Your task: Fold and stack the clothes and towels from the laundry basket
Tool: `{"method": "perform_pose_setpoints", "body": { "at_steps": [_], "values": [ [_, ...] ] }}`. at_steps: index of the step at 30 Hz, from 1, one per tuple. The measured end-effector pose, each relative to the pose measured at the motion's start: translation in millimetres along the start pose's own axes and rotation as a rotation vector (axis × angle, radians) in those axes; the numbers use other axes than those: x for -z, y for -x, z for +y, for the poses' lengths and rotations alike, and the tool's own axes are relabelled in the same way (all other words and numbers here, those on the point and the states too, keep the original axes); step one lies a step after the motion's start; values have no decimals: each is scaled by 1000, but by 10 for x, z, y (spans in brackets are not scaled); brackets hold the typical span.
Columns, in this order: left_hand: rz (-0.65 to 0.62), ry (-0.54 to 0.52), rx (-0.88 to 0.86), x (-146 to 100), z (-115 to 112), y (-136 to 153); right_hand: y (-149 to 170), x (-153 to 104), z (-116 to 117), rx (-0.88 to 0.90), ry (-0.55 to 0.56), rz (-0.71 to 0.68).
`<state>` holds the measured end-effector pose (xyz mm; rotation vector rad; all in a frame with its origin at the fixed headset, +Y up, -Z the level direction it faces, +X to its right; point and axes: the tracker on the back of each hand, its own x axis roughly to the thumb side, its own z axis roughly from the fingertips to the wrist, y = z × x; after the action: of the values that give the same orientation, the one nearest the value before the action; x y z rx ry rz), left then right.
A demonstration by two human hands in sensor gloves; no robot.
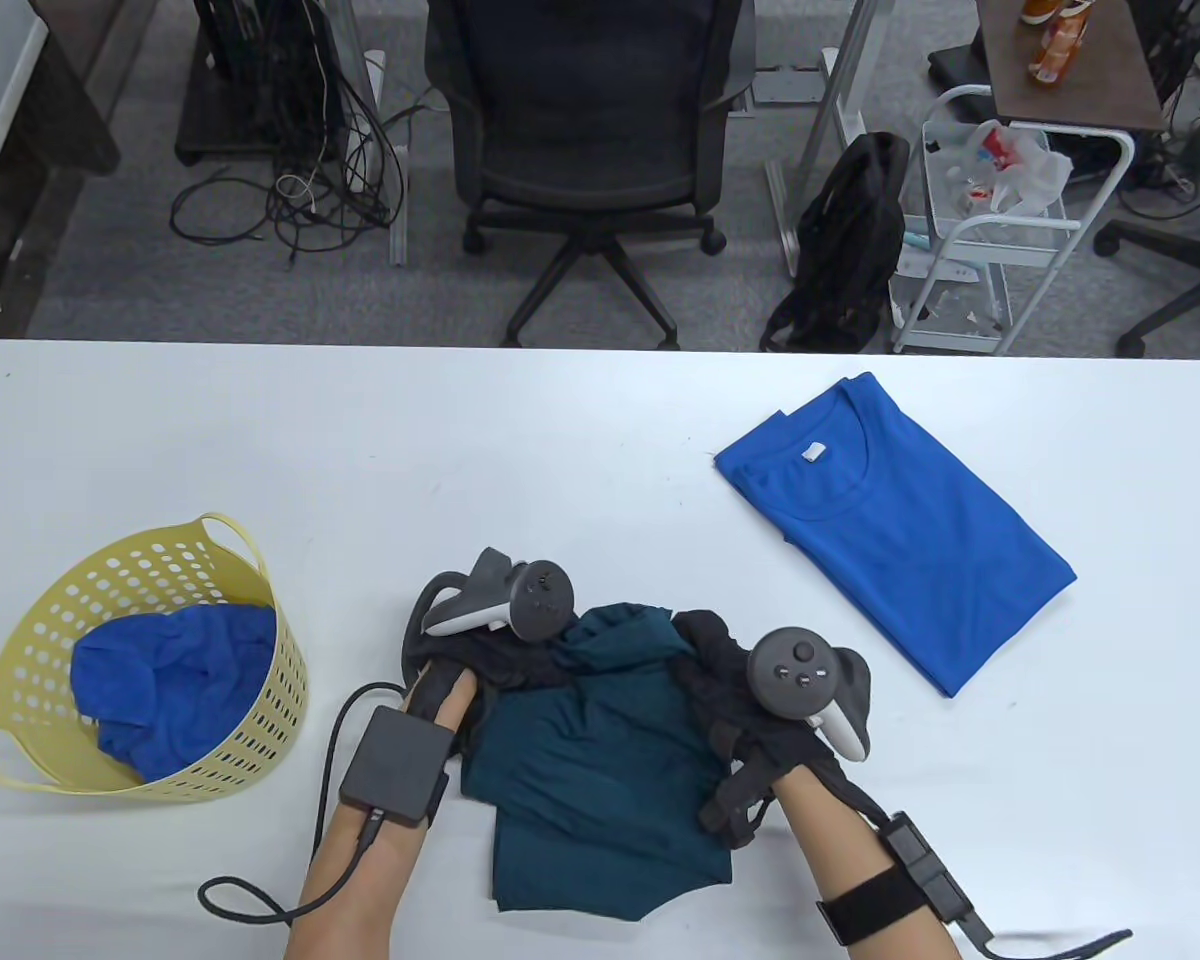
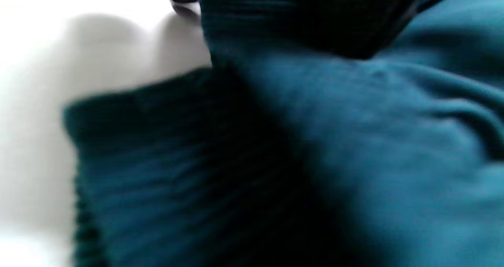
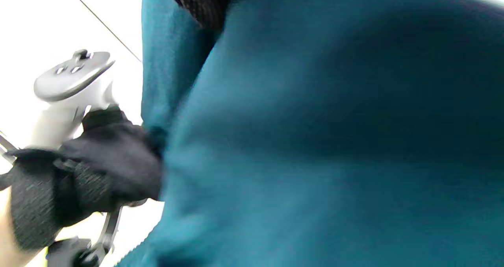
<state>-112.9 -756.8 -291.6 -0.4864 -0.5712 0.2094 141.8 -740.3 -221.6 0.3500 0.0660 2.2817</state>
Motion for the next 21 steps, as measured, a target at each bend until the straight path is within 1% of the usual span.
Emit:
{"method": "perform_pose_setpoints", "body": {
  "at_steps": [1, 2, 3, 4, 5, 6, 7, 8, 9, 10, 11, 12, 13, 14, 15, 16, 17, 19, 21],
  "values": [
    [-82, 24, -80, -70, 107, -91, -38, -75, -120, 35, 31, 3],
    [-140, 49, -150, -128, 250, -218, -85, -152, -288, 51, 60, 13],
    [-166, 48, -170, -144, 361, -303, -121, -184, -424, 36, 84, 9],
    [-217, 52, -215, -117, 547, -459, -192, -202, -697, -46, 132, 17],
    [-257, 41, -245, -58, 681, -580, -241, -187, -893, -122, 166, 29],
    [-280, 36, -284, 61, 851, -742, -304, -105, -1211, -237, 190, 70],
    [-295, 33, -322, 174, 965, -867, -337, -23, -1420, -293, 199, 129],
    [-291, -4, -385, 393, 1130, -1049, -359, 161, -1727, -359, 266, 214],
    [-213, -83, -436, 599, 1257, -1153, -342, 380, -1937, -420, 371, 254],
    [-83, -173, -495, 771, 1338, -1200, -292, 573, -2076, -487, 398, 284],
    [85, -227, -529, 939, 1396, -1213, -149, 798, -2209, -543, 277, 388],
    [165, -238, -472, 987, 1420, -1194, -82, 823, -2237, -544, 213, 516],
    [249, -273, -325, 1016, 1424, -1120, -1, 817, -2225, -500, 168, 628],
    [248, -289, -270, 1013, 1397, -1074, 44, 810, -2187, -462, 147, 628],
    [228, -313, -218, 971, 1327, -1011, 99, 797, -2105, -417, 122, 519],
    [213, -331, -180, 884, 1240, -950, 142, 754, -2007, -377, 121, 419],
    [196, -334, -156, 799, 1166, -911, 170, 696, -1911, -351, 114, 367],
    [155, -330, -88, 550, 954, -857, 209, 524, -1670, -328, 38, 280],
    [140, -272, -10, 274, 746, -856, 198, 336, -1408, -306, -38, 230]
  ]
}}
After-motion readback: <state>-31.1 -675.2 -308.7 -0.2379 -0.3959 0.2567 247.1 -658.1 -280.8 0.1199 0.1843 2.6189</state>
